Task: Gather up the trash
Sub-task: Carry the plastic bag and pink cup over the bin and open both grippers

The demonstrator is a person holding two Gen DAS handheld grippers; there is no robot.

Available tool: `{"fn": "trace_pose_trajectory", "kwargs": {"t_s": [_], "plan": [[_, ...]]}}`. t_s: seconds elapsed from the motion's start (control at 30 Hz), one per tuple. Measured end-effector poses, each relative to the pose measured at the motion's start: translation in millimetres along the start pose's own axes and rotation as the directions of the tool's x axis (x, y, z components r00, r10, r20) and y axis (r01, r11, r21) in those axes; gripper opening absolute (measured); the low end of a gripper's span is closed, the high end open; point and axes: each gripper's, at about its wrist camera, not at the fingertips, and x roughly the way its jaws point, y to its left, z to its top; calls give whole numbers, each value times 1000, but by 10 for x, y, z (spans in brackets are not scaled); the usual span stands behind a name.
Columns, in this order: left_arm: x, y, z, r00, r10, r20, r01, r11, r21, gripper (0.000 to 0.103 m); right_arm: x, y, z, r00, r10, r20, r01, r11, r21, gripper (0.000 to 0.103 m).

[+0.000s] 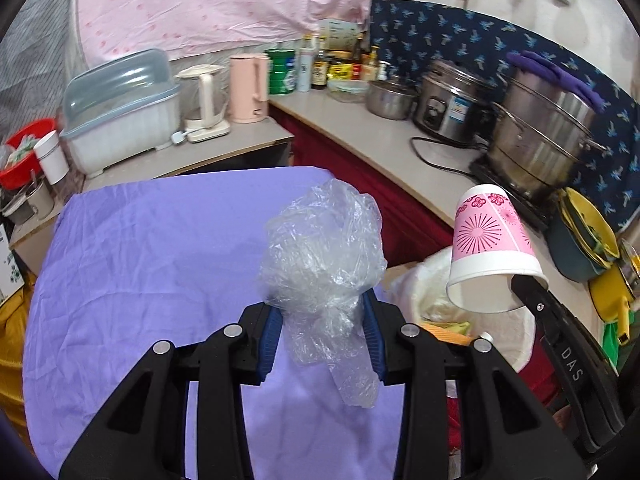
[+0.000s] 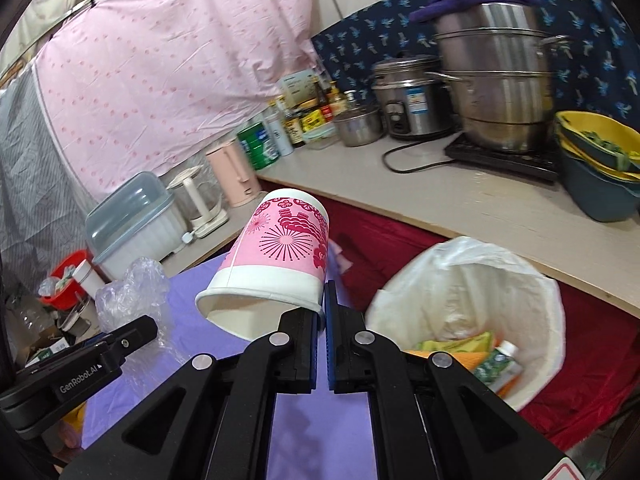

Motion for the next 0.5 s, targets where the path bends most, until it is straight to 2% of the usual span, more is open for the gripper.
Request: {"fn": "trace_pose_trajectory", "kwargs": {"t_s": [0.3,0.5], "plan": [[83,-840,-157,995,-89,-34,92,991,102,35,-300,-880,-79,994,-109,7,108,990,89,4],[215,-1290,-250,988,-141,-67,150,975,166,35,-320,-1294,-165,986,-165,-10,164,977,134,4]]}}
